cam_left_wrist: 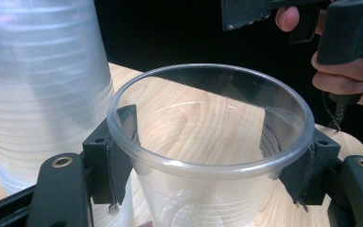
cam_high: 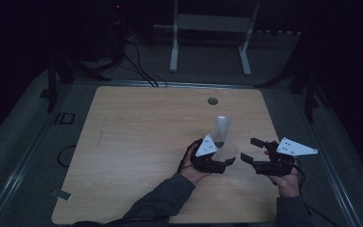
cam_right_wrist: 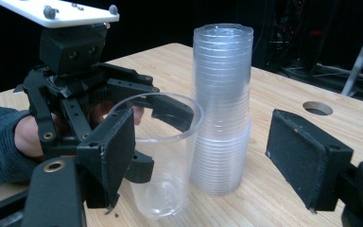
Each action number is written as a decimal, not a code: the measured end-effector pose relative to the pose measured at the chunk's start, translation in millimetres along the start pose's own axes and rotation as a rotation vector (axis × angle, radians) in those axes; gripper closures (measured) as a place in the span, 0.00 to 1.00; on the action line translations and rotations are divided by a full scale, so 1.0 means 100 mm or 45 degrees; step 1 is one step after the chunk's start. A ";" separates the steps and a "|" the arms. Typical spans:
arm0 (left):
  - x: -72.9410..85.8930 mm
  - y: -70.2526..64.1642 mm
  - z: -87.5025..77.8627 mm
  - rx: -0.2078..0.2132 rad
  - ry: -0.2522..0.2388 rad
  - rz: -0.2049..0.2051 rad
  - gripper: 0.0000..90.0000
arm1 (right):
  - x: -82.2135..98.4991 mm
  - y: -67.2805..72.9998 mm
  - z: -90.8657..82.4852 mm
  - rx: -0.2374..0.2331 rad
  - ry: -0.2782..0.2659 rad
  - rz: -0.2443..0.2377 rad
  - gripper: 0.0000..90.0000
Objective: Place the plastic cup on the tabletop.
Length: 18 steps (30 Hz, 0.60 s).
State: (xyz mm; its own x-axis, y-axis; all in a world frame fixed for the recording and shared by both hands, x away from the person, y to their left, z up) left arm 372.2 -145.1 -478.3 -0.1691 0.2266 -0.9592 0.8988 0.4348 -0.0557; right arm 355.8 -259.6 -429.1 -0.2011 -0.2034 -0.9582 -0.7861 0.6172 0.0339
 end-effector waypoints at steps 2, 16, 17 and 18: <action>0.02 0.00 0.01 -0.004 0.001 0.000 0.33 | 0.01 0.00 0.00 0.000 -0.001 0.003 0.27; 0.20 -0.02 0.12 -0.016 0.048 0.019 0.32 | 0.03 -0.01 -0.01 0.000 -0.005 0.011 0.27; 0.20 -0.02 0.13 -0.016 0.049 0.020 0.31 | 0.03 -0.01 -0.01 0.000 -0.005 0.011 0.27; 0.21 -0.02 0.14 -0.018 0.049 0.022 0.31 | 0.03 -0.01 -0.01 0.001 -0.005 0.010 0.27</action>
State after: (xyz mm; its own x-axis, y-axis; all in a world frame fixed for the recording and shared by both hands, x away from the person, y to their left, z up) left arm 372.6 -153.6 -502.1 -0.1692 0.2678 -0.9485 0.8961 0.4424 -0.0350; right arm 355.9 -261.6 -431.4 -0.2049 -0.1952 -0.9591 -0.7841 0.6192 0.0415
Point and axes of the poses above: each handheld gripper's, and its own axes: z roughly forward along the jaws, x roughly out of its underside, y roughly to its left, the point moved 9 cm from there along z, roughly forward along the jaws
